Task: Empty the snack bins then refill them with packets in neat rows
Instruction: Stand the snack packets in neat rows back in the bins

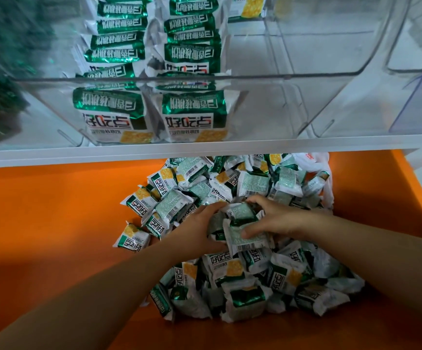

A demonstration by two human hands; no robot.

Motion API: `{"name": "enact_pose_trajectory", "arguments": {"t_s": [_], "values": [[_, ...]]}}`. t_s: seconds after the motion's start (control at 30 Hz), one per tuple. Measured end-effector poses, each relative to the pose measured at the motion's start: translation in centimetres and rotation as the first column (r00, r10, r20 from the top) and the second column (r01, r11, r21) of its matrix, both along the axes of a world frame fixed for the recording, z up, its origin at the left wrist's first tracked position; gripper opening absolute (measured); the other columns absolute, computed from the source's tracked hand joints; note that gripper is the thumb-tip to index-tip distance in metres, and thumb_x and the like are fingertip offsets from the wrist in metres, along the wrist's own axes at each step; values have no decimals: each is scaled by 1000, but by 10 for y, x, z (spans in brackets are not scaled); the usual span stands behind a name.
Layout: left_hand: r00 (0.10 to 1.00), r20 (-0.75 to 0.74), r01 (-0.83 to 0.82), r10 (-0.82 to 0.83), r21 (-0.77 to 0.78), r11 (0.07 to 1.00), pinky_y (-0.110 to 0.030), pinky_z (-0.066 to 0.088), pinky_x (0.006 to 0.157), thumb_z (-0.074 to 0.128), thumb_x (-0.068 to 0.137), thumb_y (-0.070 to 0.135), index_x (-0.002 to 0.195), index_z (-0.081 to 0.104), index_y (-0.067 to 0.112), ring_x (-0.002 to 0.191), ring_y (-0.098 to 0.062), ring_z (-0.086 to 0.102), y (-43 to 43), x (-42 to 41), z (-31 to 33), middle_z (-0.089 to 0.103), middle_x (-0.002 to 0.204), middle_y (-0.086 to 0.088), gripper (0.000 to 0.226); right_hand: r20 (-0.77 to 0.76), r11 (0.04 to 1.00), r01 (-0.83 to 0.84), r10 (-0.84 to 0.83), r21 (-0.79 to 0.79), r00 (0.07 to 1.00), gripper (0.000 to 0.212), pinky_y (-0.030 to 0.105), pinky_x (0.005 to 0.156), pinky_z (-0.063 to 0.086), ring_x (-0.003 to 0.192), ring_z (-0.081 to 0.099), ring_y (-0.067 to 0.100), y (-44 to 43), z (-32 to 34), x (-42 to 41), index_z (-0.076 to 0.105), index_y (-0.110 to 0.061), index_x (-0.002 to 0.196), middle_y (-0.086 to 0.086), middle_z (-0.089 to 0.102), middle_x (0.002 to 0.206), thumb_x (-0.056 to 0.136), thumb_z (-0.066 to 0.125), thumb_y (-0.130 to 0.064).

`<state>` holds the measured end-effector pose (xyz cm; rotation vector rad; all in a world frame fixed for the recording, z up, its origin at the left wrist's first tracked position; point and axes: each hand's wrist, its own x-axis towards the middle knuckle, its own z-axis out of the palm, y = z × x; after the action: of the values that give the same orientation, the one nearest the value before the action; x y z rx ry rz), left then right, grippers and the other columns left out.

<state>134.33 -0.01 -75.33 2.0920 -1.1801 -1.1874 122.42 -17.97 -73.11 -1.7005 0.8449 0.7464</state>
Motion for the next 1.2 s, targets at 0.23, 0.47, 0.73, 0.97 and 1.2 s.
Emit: {"name": "enact_pose_trajectory", "arguments": {"t_s": [0.23, 0.47, 0.73, 0.97, 1.2], "values": [[999, -16, -50, 50, -2, 999, 2, 34, 56, 76, 79, 32, 145, 25, 38, 87, -5, 50, 1, -3, 1, 46, 131, 3, 84, 19, 999, -28, 28, -33, 999, 95, 41, 108, 36, 135, 32, 25, 2, -1, 0, 23, -36, 146, 1, 20, 156, 71, 82, -35], [995, -50, -88, 87, -10, 996, -4, 36, 52, 72, 82, 21, 143, 30, 37, 65, 5, 52, -3, -3, 7, 52, 115, 3, 76, 53, 1000, 17, -17, 1, 998, 90, 37, 102, 42, 122, 45, 21, -2, 6, -1, 29, -35, 142, -1, 34, 146, 70, 83, -32], [996, -18, -84, 82, -82, 993, -4, 37, 52, 71, 83, 20, 143, 32, 36, 66, 1, 50, -4, -6, 49, 49, 117, 4, 73, 186, 994, 8, 13, -113, 983, 92, 29, 103, 36, 124, 41, 16, 1, 47, -12, 30, -35, 143, -7, 37, 142, 68, 84, -31], [995, 51, -71, 84, -212, 975, -10, 43, 64, 73, 81, 20, 142, 33, 34, 85, -3, 57, 14, -26, 126, 49, 126, 3, 74, 302, 983, -24, 79, -180, 950, 85, 23, 97, 45, 107, 49, 13, 18, 129, -34, 31, -32, 140, -6, 40, 133, 72, 82, -25], [972, 236, 73, -1, -297, 952, -11, 45, 60, 71, 84, 21, 141, 34, 35, 68, 7, 55, 38, -37, 237, 54, 107, 9, 70, 491, 962, 23, 118, -272, 863, 76, 29, 99, 45, 110, 55, 8, 43, 223, -64, 38, -38, 128, -14, 48, 123, 67, 83, -38]]}}
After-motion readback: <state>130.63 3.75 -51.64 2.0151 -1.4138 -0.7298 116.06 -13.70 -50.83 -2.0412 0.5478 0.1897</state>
